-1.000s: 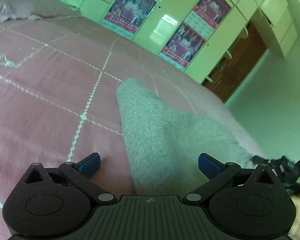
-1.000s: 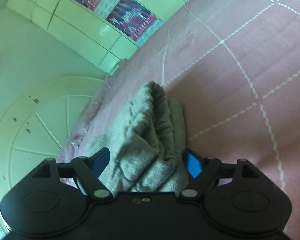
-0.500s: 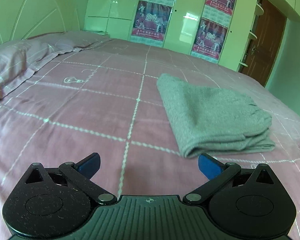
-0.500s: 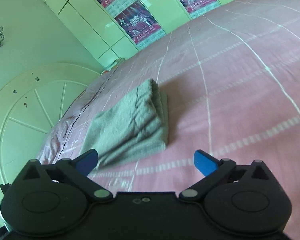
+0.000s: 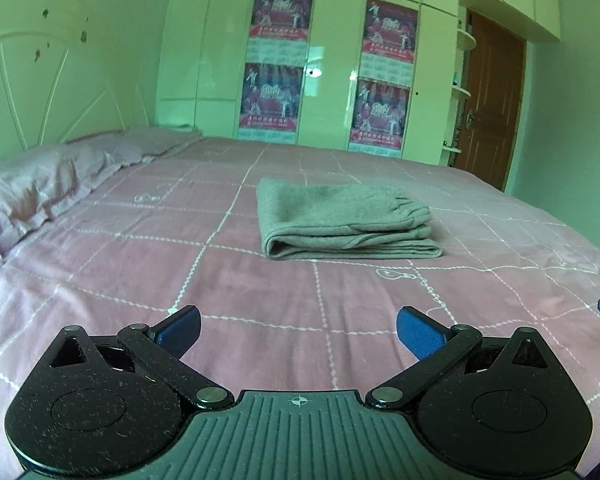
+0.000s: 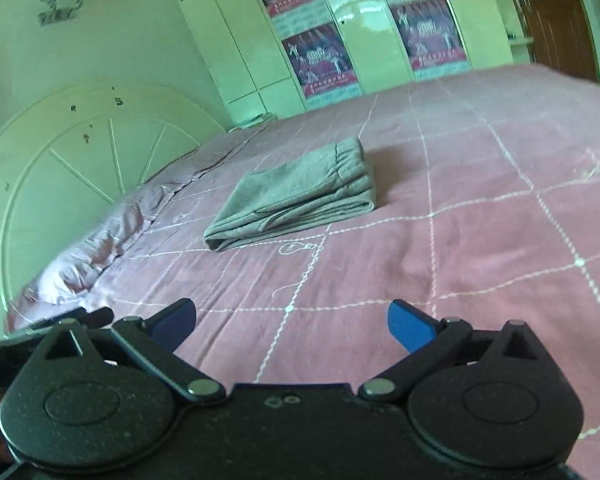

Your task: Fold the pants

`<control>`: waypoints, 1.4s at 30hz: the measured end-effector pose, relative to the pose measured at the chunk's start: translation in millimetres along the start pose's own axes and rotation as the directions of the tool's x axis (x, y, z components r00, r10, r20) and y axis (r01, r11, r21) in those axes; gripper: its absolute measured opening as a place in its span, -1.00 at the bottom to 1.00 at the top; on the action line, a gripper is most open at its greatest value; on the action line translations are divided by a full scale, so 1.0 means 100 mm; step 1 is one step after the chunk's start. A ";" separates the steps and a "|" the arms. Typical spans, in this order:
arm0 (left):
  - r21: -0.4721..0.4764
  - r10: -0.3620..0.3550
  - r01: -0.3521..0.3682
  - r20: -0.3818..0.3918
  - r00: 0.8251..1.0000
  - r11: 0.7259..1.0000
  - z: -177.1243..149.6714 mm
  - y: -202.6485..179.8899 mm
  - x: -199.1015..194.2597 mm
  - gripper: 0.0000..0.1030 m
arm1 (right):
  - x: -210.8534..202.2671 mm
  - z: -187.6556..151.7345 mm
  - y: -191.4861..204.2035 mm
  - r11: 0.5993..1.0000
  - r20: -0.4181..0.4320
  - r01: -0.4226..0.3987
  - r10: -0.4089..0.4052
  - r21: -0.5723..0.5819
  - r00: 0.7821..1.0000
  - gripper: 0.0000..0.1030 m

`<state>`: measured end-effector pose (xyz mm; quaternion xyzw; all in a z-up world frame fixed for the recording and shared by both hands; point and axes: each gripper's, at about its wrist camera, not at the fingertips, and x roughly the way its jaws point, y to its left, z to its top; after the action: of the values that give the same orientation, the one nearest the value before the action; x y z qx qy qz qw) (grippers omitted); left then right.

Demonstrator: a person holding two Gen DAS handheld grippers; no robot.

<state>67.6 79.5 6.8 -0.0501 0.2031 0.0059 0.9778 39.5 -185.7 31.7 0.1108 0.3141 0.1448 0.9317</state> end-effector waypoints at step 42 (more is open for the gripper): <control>0.056 -0.061 0.057 0.063 0.996 0.997 -0.36 -0.39 -0.64 1.00 | -0.05 -0.56 0.46 0.981 0.142 0.113 -0.090 -0.159 0.986 0.87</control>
<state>-4.0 37.2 3.2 -0.0296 0.1700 -0.0268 0.9846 -8.1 -138.5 4.8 0.0260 0.2430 0.1149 0.9628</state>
